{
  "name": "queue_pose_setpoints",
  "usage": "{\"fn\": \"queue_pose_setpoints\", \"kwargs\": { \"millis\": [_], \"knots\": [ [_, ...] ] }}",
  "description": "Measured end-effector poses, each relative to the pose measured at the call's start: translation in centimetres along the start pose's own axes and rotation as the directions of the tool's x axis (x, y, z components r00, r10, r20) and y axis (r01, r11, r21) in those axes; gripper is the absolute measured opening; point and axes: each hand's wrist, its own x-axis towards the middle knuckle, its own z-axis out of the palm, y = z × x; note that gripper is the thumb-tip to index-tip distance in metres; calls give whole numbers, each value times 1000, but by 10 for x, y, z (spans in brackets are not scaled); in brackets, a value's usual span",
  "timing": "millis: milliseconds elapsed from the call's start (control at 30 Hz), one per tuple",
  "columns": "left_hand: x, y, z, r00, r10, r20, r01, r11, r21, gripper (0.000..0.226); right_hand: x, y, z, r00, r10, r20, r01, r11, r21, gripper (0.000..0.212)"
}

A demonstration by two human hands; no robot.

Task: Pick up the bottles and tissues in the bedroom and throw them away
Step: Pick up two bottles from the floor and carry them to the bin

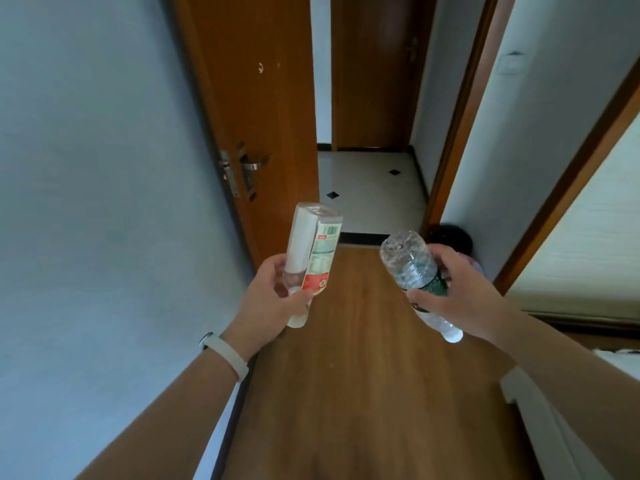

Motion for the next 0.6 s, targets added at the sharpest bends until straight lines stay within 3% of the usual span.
{"fn": "queue_pose_setpoints", "kwargs": {
  "millis": [167, 367, 600],
  "knots": [
    [39, -7, 14, 991, 39, 129, -32, 998, -57, 61, 3, 15, 7, 985, 141, -95, -140, 990, 10, 74],
    [64, -13, 33, 978, 67, 199, -54, 996, -70, 60, 6, 31, 14, 957, 272, -102, -270, 962, 33, 78],
    [112, -30, 50, 975, 10, 224, 9, 997, -82, 65, 46, 55, 19, 944, 316, -95, -308, 948, 84, 76]
  ]
}}
